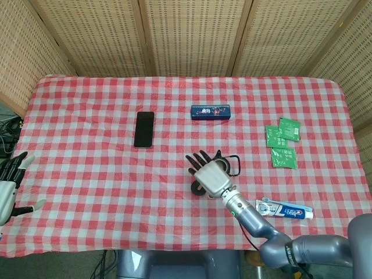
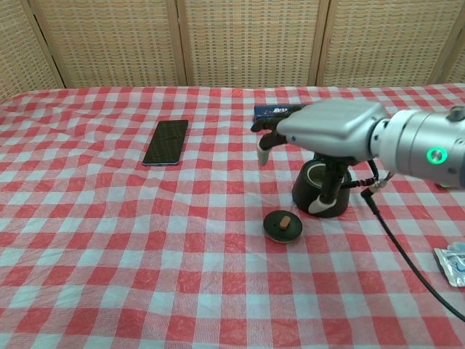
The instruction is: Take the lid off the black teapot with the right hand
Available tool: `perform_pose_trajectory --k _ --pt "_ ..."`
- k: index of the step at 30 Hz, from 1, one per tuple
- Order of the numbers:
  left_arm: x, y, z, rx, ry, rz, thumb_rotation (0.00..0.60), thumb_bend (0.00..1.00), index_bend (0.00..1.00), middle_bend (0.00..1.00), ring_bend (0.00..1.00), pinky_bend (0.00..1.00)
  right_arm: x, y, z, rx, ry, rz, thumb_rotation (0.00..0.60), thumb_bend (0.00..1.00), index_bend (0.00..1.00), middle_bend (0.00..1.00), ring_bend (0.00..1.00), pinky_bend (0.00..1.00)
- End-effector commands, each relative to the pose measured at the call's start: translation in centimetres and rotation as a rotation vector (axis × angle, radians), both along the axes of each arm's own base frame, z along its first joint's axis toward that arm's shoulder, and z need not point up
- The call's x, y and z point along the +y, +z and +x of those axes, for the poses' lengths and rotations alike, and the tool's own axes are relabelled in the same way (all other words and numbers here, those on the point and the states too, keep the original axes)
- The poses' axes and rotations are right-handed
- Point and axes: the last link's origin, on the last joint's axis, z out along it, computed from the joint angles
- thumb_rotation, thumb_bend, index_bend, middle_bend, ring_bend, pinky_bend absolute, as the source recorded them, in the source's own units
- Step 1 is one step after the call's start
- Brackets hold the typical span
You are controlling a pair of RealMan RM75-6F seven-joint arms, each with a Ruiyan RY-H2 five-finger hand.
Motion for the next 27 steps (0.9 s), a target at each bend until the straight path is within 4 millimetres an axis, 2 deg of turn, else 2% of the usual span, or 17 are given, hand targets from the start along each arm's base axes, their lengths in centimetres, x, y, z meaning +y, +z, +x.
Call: perform_pose_trajectory --k 1,3,6,10,13,15,20,27 --pt "-0.1 0.0 0.1 0.001 -0.008 -0.001 0.600 0.00 0.00 0.00 0.00 0.00 0.0 4.4 -1.0 -0.058 -0.017 -0.088 0.600 0.24 0.31 0.04 0.00 0.00" --pt "-0.3 0.0 0.2 0.007 -0.016 0.001 0.600 0.00 0.00 0.00 0.00 0.00 0.0 6.7 -2.2 -0.091 -0.035 -0.127 0.600 0.24 0.29 0.04 0.00 0.00" --pt "-0.5 0.1 0.1 0.014 -0.020 0.009 0.600 0.00 0.00 0.00 0.00 0.00 -0.1 9.6 -4.4 -0.132 -0.067 -0.182 0.600 0.22 0.19 0.01 0.00 0.00" --pt "-1.0 0.2 0.3 0.010 -0.036 0.024 0.600 0.00 0.00 0.00 0.00 0.00 0.5 13.3 -9.2 -0.162 -0.110 -0.277 0.600 0.02 0.05 0.00 0.00 0.00" --pt "-1.5 0.2 0.4 0.007 -0.051 0.027 0.600 0.00 0.00 0.00 0.00 0.00 2.0 15.3 -13.2 -0.219 -0.199 -0.346 0.600 0.00 0.01 0.00 0.00 0.00" --pt "-1.8 0.3 0.4 0.007 -0.062 0.026 0.600 0.00 0.00 0.00 0.00 0.00 3.2 16.0 -15.2 -0.245 -0.249 -0.375 0.600 0.00 0.00 0.00 0.00 0.00" --pt "-2.7 0.3 0.6 0.003 -0.094 0.027 0.600 0.00 0.00 0.00 0.00 0.00 6.1 17.2 -18.8 -0.288 -0.292 -0.437 0.600 0.00 0.00 0.00 0.00 0.00" --pt "-3.3 0.3 0.5 -0.010 -0.111 0.028 0.600 0.00 0.00 0.00 0.00 0.00 8.4 17.6 -20.7 -0.317 -0.303 -0.461 0.600 0.00 0.00 0.00 0.00 0.00"
